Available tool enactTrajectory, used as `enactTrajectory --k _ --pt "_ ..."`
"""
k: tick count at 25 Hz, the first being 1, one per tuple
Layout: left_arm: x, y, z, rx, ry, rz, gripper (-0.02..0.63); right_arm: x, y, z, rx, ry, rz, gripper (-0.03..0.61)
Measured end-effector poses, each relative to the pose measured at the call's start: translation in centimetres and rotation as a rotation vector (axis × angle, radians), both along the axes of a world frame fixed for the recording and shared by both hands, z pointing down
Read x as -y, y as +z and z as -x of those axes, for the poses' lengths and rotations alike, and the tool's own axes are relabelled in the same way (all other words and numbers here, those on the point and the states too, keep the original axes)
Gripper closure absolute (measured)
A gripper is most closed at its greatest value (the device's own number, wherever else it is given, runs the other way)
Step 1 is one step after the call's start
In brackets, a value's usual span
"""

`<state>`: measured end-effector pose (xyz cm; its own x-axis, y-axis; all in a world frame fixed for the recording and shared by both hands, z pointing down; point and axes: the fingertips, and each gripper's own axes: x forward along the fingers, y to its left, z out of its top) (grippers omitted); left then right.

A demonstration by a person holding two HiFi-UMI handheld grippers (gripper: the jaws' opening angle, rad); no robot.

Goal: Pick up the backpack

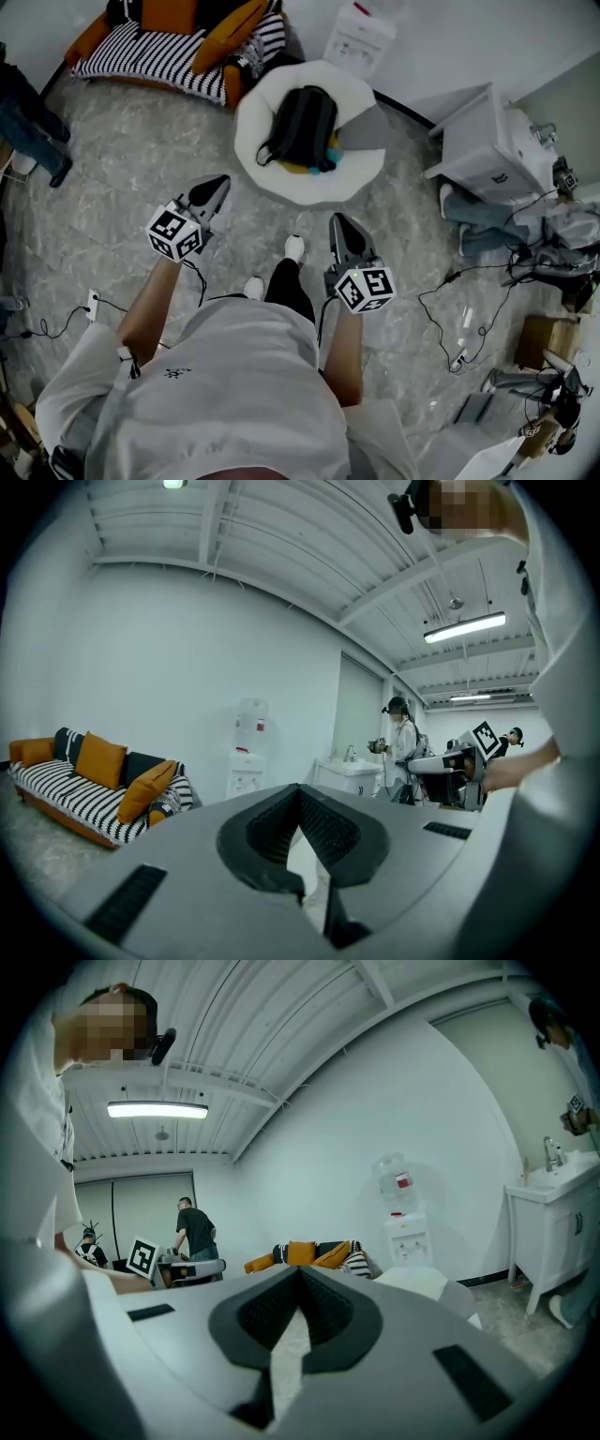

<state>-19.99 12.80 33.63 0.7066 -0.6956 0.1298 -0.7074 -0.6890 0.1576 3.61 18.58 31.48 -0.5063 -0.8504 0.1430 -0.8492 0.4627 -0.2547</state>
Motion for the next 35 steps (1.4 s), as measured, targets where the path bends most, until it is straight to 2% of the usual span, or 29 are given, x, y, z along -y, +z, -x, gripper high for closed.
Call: enactTrajectory --k 8,16,27,35 --pt "3.8 0.5 -1.2 0.020 -0.029 0.000 0.612 5.2 0.7 -0.8 0.027 -0.040 0.002 0.571" --pt "11.2 0.5 -3.9 0.032 -0.065 0.006 0.612 13.6 1.7 -4.1 0.029 -0.080 0.006 0.571" --pt "21.1 0.8 -9.3 0.031 -0.104 0.043 0.612 24.8 2.7 -8.7 0.016 -0.153 0.047 0.571" --pt "27.1 2.4 -12.5 0.053 -0.137 0.077 0.612 32.3 5.4 -11.8 0.027 -0.211 0.105 0.571"
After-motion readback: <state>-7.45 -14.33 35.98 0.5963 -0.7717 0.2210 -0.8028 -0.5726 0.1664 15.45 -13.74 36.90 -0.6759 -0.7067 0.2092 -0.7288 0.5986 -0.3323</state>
